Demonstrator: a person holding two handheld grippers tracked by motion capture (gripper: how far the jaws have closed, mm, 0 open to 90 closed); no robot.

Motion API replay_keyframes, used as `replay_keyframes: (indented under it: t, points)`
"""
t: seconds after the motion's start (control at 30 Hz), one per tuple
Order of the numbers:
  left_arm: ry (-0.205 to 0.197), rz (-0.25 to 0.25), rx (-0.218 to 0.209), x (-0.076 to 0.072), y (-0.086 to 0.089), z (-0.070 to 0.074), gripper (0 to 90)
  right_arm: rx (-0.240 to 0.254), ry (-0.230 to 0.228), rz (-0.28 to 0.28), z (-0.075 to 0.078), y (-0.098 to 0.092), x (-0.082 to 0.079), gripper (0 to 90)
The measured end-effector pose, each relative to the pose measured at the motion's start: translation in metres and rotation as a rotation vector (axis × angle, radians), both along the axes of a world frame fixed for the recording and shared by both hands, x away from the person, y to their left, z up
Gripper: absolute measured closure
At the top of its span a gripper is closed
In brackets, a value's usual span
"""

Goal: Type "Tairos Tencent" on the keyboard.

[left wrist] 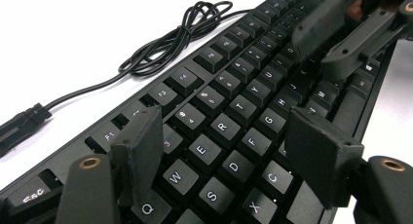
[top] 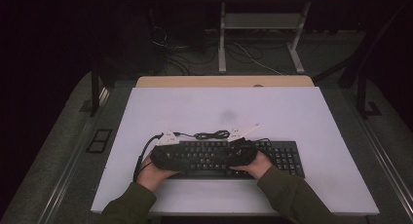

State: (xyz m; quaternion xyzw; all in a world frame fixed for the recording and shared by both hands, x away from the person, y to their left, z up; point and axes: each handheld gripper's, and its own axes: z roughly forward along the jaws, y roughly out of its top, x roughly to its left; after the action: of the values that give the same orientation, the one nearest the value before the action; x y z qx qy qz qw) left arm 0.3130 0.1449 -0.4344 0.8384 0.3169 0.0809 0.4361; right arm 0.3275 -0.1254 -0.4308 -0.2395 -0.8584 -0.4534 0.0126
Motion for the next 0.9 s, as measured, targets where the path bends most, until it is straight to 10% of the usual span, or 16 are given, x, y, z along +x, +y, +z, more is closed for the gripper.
replay_keyframes:
  t: [0.37,0.9]
  points:
    - [-0.005,-0.001,-0.003,0.000,0.000,0.000,26.3,-0.025,0.001,0.052,-0.003,0.009,-0.007,88.6]
    - [-0.008,0.000,-0.001,0.001,0.001,0.000,25.5,-0.056,0.014,0.063,-0.009,0.015,-0.010,89.1]
